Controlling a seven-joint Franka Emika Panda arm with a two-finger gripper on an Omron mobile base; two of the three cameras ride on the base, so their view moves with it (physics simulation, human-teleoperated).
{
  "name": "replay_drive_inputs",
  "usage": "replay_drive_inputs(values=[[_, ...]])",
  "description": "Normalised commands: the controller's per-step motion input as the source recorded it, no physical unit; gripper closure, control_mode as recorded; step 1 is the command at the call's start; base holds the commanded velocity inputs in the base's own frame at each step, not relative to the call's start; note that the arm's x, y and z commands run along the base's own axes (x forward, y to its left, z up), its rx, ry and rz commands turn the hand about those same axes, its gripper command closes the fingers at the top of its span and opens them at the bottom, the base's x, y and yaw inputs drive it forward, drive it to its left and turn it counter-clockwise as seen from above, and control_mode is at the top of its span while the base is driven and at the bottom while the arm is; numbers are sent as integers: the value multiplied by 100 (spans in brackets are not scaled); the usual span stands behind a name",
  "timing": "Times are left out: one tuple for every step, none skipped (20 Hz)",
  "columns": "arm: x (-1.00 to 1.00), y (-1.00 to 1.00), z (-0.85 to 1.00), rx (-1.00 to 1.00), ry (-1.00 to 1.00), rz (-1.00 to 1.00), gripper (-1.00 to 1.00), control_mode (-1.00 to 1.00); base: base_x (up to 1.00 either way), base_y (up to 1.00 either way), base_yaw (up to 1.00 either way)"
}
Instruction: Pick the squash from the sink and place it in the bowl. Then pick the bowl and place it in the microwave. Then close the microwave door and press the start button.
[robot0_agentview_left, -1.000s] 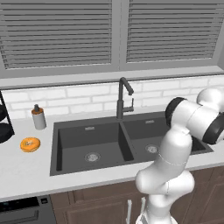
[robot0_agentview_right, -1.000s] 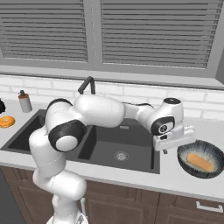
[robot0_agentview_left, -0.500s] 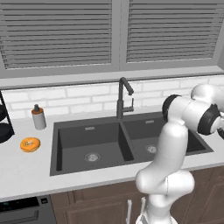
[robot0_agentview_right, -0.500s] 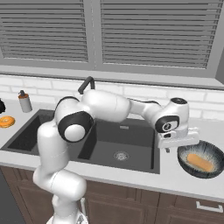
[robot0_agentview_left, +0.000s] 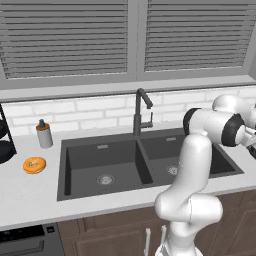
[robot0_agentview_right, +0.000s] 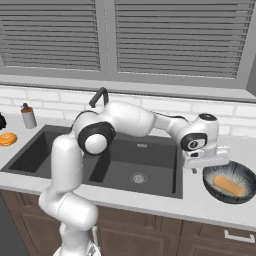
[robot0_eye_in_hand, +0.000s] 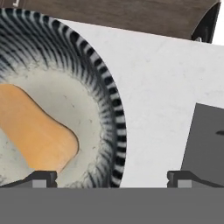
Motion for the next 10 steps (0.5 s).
replay_drive_inputs(values=[[25, -17, -18, 1, 0, 0, -100, -100, 0, 0, 0], [21, -20, -15, 3, 0, 0, -100, -100, 0, 0, 0], [16, -23, -15, 4, 0, 0, -100, -100, 0, 0, 0], [10, -24, -14, 5, 0, 0, -100, -100, 0, 0, 0], [4, -15, -16, 2, 0, 0, -100, -100, 0, 0, 0], [0, -6, -19, 0, 0, 0, -100, -100, 0, 0, 0], [0, 0, -21, 0, 0, 0, -100, -100, 0, 0, 0], [3, 0, -29, 0, 0, 0, -100, -100, 0, 0, 0], [1, 0, -31, 0, 0, 0, -100, -100, 0, 0, 0], [0, 0, -30, 0, 0, 0, -100, -100, 0, 0, 0]])
